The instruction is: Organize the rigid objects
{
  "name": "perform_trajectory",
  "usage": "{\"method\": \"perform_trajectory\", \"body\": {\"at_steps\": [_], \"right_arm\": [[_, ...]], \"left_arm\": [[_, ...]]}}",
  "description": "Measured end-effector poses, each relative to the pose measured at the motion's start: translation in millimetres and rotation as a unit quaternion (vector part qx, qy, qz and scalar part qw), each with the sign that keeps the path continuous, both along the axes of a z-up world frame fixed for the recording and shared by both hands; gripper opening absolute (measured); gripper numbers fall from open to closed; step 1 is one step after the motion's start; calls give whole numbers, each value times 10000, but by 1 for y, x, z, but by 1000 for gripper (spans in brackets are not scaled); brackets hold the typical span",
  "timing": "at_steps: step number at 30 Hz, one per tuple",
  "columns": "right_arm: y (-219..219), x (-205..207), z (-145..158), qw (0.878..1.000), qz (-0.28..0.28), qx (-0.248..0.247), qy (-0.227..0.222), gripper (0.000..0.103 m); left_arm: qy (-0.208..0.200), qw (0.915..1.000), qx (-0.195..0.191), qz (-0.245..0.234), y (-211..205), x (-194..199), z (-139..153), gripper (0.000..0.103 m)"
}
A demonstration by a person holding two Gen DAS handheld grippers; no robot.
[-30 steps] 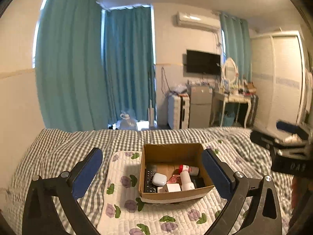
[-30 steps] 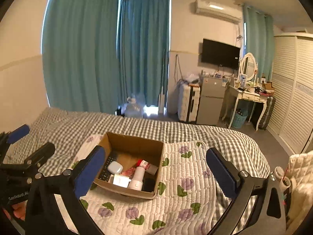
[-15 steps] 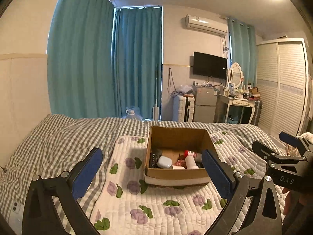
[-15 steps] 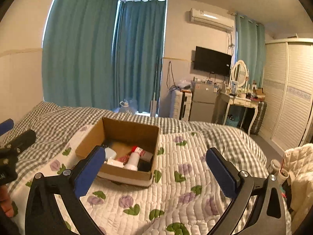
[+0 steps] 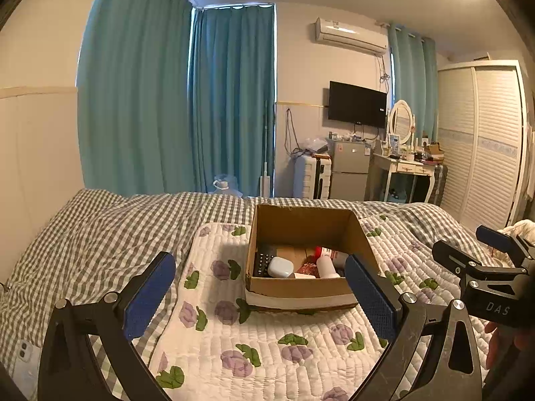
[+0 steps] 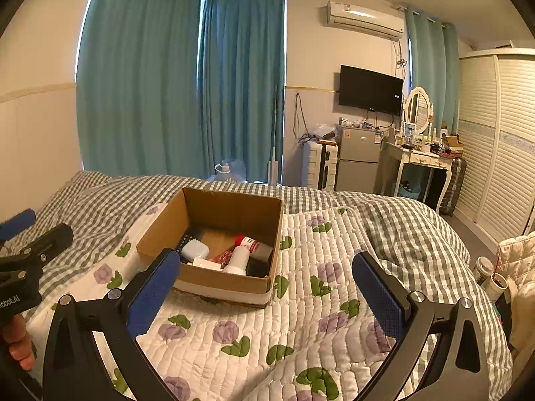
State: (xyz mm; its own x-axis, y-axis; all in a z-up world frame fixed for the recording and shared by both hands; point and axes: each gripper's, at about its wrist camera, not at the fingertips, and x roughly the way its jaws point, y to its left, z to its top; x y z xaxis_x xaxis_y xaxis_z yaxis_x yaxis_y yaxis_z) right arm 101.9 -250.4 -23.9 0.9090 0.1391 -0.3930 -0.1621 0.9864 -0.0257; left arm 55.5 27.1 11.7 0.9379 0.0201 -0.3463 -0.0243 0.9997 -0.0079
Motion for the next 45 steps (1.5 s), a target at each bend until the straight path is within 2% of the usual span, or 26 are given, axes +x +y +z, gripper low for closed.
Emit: {"method": "perform_trajectory", "body": {"at_steps": [31, 45], "right_arm": [[8, 3, -5, 9997, 106, 39, 223, 103], [6, 5, -9, 9996, 37, 117, 262, 103]], "left_arm": [[320, 9993, -191, 75, 8, 7, -5, 103], [334, 9993, -133, 61, 7, 7, -8, 103]]}}
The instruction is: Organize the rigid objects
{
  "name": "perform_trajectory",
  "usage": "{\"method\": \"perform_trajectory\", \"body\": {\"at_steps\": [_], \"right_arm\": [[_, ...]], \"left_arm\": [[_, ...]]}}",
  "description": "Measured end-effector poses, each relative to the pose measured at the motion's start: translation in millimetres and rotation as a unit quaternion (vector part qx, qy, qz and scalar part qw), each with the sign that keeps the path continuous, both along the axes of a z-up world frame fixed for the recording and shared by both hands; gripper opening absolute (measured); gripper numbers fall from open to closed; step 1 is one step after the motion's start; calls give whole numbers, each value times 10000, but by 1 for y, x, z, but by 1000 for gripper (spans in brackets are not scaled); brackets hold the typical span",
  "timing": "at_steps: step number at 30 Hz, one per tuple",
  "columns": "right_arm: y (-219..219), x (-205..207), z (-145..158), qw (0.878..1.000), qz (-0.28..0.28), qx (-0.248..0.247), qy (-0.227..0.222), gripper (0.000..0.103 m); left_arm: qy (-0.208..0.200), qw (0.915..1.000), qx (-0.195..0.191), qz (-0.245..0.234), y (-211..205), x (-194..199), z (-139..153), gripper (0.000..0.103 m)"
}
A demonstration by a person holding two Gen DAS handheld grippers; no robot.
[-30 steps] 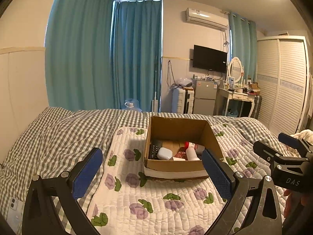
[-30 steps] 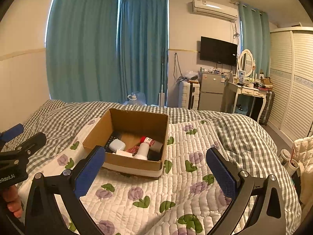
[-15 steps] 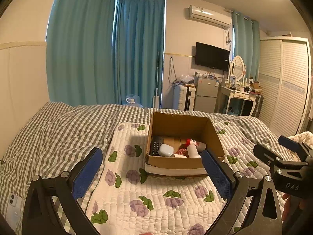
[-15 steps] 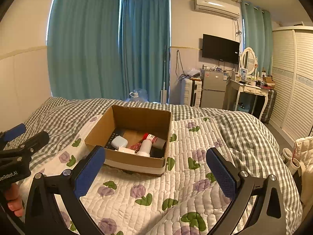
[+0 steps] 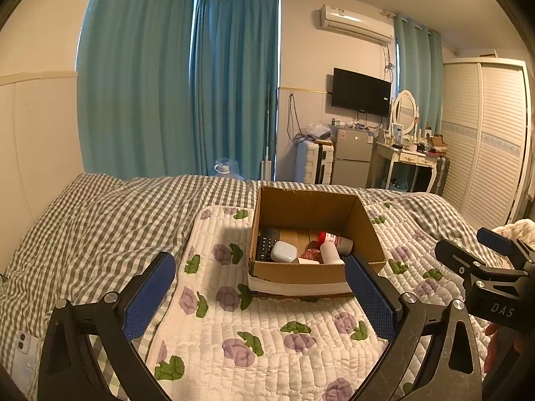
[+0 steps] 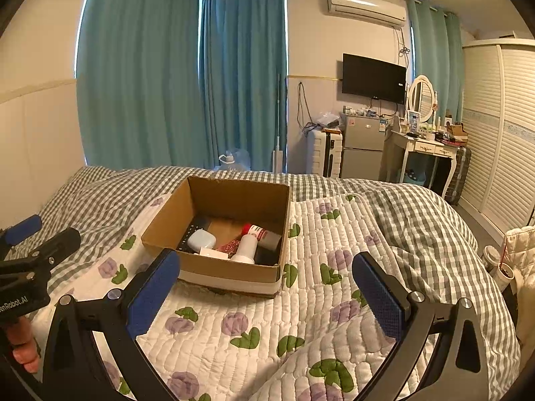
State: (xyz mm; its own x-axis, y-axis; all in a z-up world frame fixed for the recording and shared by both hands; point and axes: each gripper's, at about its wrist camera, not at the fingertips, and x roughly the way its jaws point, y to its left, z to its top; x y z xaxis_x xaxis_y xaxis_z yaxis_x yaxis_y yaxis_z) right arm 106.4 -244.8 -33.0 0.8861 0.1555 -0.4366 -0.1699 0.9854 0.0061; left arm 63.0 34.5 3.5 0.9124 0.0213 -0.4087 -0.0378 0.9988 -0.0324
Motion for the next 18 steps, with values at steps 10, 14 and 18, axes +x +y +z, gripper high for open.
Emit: {"method": "perform_trajectory", "body": {"at_steps": [10, 14, 18], "right_arm": [[0, 0, -1, 10000, 4, -19, 43, 103], [1, 0, -2, 10000, 2, -27, 68, 103], [1, 0, -3, 10000, 1, -25, 64, 103]], "left_arm": [[11, 10000, 38, -19, 2, 1, -3, 103], [9, 10000, 84, -48, 3, 2, -4, 103], [-16, 9999, 114, -71, 4, 1, -5, 103]]}}
